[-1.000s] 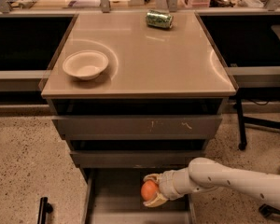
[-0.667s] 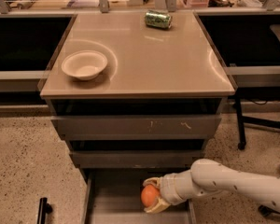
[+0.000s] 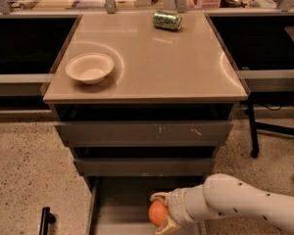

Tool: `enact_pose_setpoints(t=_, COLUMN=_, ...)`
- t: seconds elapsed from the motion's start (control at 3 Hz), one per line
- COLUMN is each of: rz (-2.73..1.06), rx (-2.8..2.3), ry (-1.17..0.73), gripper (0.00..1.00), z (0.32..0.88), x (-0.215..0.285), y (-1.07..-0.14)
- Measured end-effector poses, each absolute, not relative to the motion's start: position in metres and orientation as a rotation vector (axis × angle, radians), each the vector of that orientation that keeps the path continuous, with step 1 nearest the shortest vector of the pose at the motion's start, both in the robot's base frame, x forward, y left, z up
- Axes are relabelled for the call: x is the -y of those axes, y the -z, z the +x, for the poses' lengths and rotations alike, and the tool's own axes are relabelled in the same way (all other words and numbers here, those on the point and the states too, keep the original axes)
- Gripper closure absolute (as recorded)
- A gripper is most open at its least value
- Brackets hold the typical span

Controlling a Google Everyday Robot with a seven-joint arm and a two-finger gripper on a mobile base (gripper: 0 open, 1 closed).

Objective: Pick orange from bottom drawer and place on counter

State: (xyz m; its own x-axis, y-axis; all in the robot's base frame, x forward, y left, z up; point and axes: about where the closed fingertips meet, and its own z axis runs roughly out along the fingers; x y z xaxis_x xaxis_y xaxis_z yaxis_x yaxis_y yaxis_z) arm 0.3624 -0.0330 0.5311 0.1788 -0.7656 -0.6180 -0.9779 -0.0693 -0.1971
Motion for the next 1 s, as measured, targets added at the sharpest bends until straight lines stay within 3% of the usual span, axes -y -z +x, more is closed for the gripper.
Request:
enact_pose_setpoints(t=0.33, rz=-1.887, rx=-1.636, ry=-0.480, gripper=1.00, z=0.363, x=0.033, y=-0.531)
enact_pose_setpoints(t=1.0, rz=-1.998, rx=-1.611, ry=-0.193, gripper=1.00, z=0.396, x=0.057, y=-0.624)
